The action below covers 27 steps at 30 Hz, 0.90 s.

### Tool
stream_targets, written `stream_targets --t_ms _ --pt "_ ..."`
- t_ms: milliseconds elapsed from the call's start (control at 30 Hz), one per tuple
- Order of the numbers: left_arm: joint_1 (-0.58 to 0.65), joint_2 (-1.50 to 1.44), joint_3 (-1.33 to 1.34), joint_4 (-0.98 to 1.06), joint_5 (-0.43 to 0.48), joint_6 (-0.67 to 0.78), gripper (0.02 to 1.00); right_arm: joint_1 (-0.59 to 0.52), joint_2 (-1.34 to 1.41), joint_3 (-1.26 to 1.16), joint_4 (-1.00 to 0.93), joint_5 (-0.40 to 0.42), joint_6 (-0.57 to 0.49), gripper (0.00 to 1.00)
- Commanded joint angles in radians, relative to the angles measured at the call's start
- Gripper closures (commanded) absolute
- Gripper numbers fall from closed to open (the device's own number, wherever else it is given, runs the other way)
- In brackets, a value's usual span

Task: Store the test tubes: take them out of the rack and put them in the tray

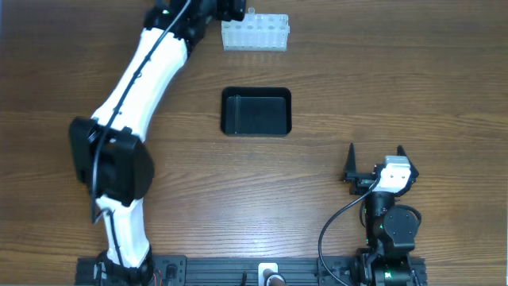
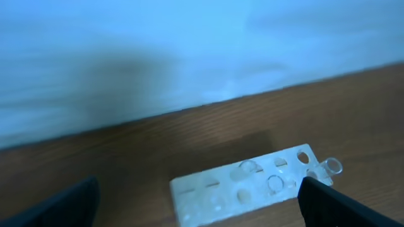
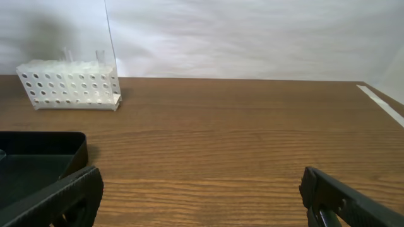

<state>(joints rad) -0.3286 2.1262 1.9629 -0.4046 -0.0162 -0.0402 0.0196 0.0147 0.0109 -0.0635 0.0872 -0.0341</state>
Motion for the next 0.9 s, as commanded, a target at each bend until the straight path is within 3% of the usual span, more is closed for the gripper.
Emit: stream_targets --t_ms 33,900 --pt "0.001 0.085 -0.006 0.064 0.095 0.098 0.018 -0.007 -0.01 -0.006 -0.004 -0.004 -0.005 0.007" --pt "0.014 0.211 -0.005 0.213 0.098 0.108 0.018 -0.007 -0.01 -0.006 -0.004 -0.004 -0.005 0.009"
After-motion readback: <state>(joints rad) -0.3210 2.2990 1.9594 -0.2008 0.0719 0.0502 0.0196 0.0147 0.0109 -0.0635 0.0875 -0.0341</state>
